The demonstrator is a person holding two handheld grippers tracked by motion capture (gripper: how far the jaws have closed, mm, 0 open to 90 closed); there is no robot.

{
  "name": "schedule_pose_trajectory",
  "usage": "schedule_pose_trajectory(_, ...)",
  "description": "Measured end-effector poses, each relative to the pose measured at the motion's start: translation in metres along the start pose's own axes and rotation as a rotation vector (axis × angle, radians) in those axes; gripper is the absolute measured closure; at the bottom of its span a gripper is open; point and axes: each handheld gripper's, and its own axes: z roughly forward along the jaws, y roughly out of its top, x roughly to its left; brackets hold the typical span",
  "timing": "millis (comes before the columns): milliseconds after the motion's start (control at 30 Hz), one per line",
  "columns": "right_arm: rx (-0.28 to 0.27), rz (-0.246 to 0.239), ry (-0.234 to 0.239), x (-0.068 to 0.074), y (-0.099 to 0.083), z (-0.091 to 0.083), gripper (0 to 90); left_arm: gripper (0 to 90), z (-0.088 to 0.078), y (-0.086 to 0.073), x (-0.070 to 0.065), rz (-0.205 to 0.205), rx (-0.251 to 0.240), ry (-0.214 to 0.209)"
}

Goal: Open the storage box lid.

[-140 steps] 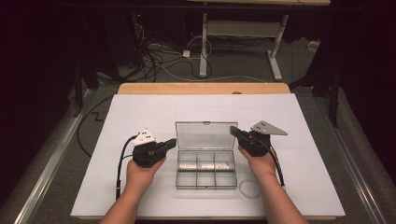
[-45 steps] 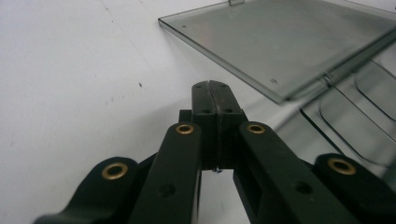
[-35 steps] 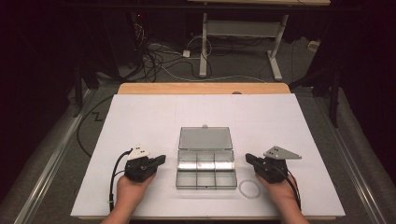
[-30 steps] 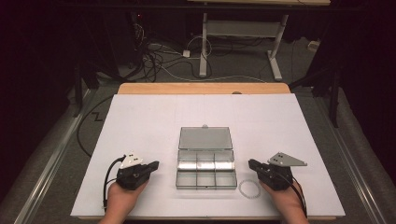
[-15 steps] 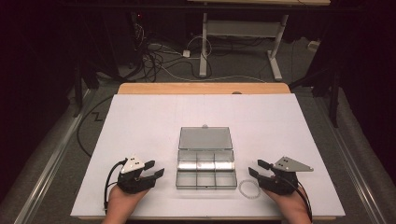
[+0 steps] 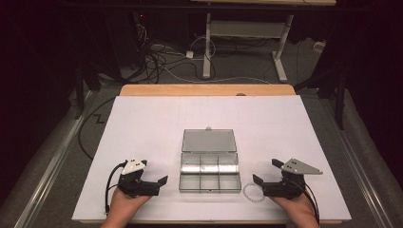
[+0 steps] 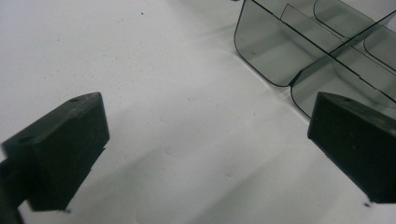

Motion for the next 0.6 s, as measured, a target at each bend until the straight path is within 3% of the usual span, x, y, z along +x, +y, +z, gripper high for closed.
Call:
schedule_pose_trajectory(167,-0.003,-0.009,-0.010,0.002,0.002,-0.003,0.5,0.0,-0.004,0.002,-0.003,0.016,-0.017,0.005)
schedule_pose_trajectory(400,0.017,-0.033,-0.026,0.010,0.004,-0.007,0.5,0.0,-0.005,0.002,-0.001,0.011,-0.007,-0.045)
schedule_pose_trajectory(600,0.047,-0.034,-0.005,0.011,0.000,-0.013,3.4,0.0,-0.005,0.000,0.002,0.041,-0.017,0.002)
